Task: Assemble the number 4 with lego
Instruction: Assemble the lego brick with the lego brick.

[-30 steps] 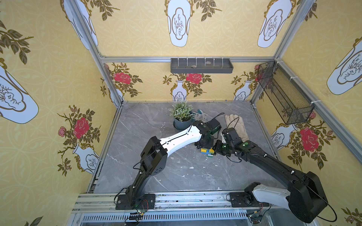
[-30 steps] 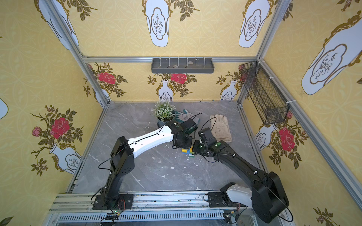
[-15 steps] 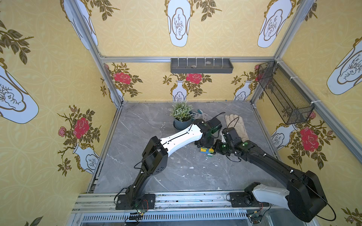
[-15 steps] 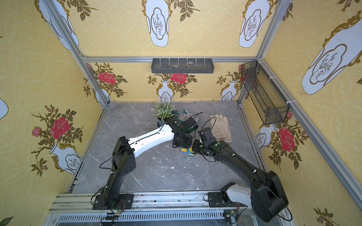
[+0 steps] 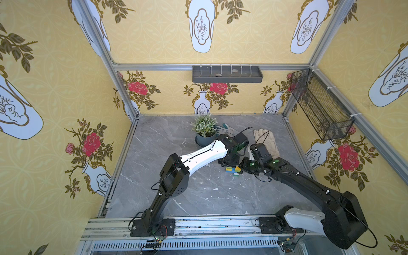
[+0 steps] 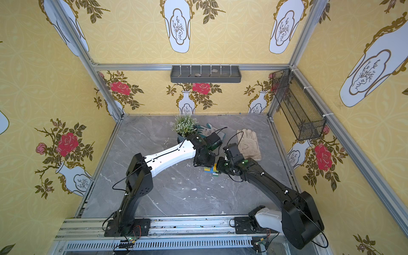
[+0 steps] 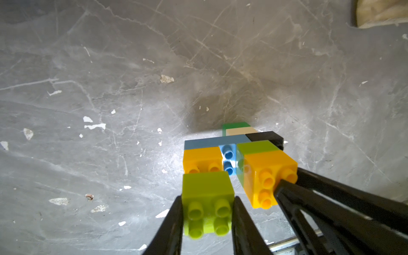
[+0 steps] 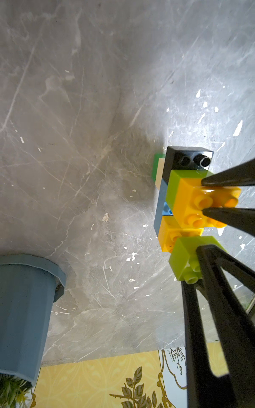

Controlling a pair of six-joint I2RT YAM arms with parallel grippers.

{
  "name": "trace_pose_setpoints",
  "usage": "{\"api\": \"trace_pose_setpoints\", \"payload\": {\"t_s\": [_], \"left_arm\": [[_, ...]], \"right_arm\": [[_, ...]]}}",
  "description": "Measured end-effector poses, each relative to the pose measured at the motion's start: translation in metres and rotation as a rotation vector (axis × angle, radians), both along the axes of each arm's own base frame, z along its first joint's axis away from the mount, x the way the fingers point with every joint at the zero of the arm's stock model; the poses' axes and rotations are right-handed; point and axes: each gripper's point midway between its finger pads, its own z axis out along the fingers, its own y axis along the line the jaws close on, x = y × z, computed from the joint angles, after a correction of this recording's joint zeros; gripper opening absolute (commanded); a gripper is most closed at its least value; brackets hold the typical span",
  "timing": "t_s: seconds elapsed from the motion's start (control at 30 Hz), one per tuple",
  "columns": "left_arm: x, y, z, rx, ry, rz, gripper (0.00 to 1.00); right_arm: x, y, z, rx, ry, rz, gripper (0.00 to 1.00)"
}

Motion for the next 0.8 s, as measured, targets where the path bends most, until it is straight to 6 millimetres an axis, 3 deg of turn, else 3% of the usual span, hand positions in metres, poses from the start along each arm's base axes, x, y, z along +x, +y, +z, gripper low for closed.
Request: {"api": "trace_pose_setpoints", "payload": {"t_s": [0.67, 0.8], "left_arm": [[0.003, -0.001, -0.009, 0.001, 0.025, 0.031, 0.33], [0.003, -0.001, -0.013, -0.003, 0.042, 0.046, 0.28]], "right_arm": [[0.001, 0.001, 0.001, -0.004, -0.001, 0.006, 0.06], [0.001, 0.001, 0.001, -0.004, -0.002, 0.006, 0.06]]}}
